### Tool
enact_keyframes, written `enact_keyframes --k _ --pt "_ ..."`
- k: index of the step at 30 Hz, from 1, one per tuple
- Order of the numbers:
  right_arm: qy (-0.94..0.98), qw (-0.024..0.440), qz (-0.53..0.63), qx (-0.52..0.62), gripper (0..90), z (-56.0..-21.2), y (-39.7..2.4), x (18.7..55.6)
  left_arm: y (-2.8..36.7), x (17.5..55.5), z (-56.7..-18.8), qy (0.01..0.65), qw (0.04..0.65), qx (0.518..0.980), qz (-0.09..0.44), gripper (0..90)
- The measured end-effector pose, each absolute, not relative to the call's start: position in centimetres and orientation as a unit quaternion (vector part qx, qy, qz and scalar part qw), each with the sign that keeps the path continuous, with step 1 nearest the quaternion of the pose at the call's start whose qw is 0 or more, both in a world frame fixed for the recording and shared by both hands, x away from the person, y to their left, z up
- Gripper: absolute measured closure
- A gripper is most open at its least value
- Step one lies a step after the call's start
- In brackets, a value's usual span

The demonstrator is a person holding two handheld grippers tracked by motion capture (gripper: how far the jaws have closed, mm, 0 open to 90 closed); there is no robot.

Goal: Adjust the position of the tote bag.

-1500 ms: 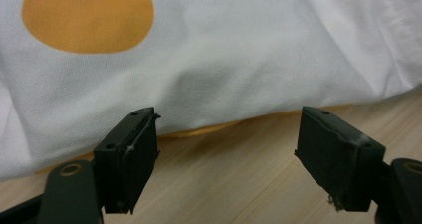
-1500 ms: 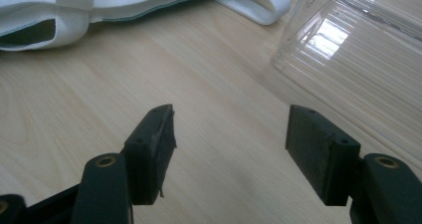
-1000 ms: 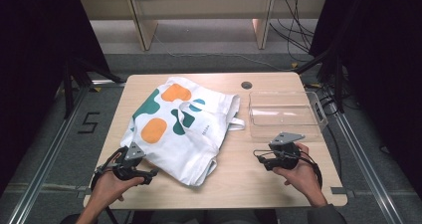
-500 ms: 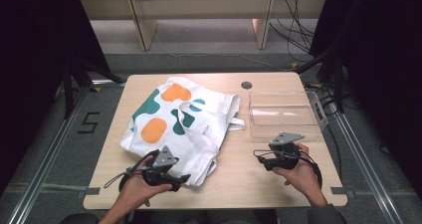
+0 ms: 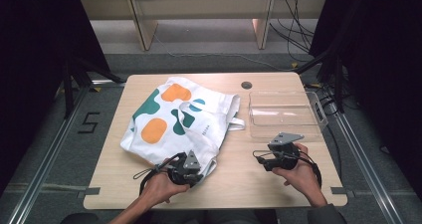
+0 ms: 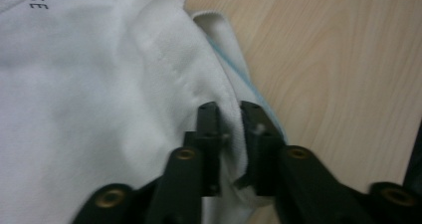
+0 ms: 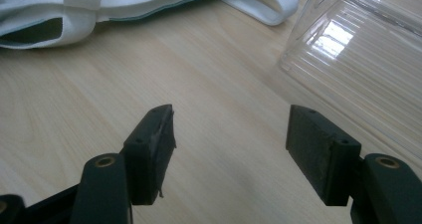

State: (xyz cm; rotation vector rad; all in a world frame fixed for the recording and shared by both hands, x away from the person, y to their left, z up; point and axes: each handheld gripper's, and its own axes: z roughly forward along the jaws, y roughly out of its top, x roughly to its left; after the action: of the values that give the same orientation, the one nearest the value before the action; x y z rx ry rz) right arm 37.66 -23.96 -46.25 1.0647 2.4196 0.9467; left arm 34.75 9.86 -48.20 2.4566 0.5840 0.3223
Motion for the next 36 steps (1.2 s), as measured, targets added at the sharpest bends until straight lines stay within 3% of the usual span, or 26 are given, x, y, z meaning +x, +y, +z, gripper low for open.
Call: enact_keyframes --k 2,8,14,19,28,36 --pt "0.85 0.165 0.332 0.374 36.4 -46.3 -24.0 37.7 10.9 34.8 -48.0 0.212 0.286 0.927 0.119 86.3" --pt "0.85 0.166 0.334 0.373 36.4 -46.3 -23.9 37.6 15.1 34.4 -47.4 0.22 0.263 0.934 0.106 87.3" --pt "0.847 0.171 0.349 0.362 36.6 -45.9 -23.2 37.6 21.0 33.9 -47.2 0.273 0.252 0.921 0.121 87.2" --pt "0.853 0.179 0.361 0.331 38.1 -45.6 -21.2 38.9 24.8 34.1 -47.0 0.308 0.226 0.908 0.171 86.5" --pt "0.861 0.193 0.349 0.315 41.8 -46.1 -17.5 42.9 26.7 34.4 -46.9 0.336 0.219 0.897 0.185 84.2" --pt "0.874 0.206 0.331 0.291 53.3 -46.9 -13.9 46.4 26.8 34.4 -47.0 0.333 0.223 0.897 0.186 83.5"
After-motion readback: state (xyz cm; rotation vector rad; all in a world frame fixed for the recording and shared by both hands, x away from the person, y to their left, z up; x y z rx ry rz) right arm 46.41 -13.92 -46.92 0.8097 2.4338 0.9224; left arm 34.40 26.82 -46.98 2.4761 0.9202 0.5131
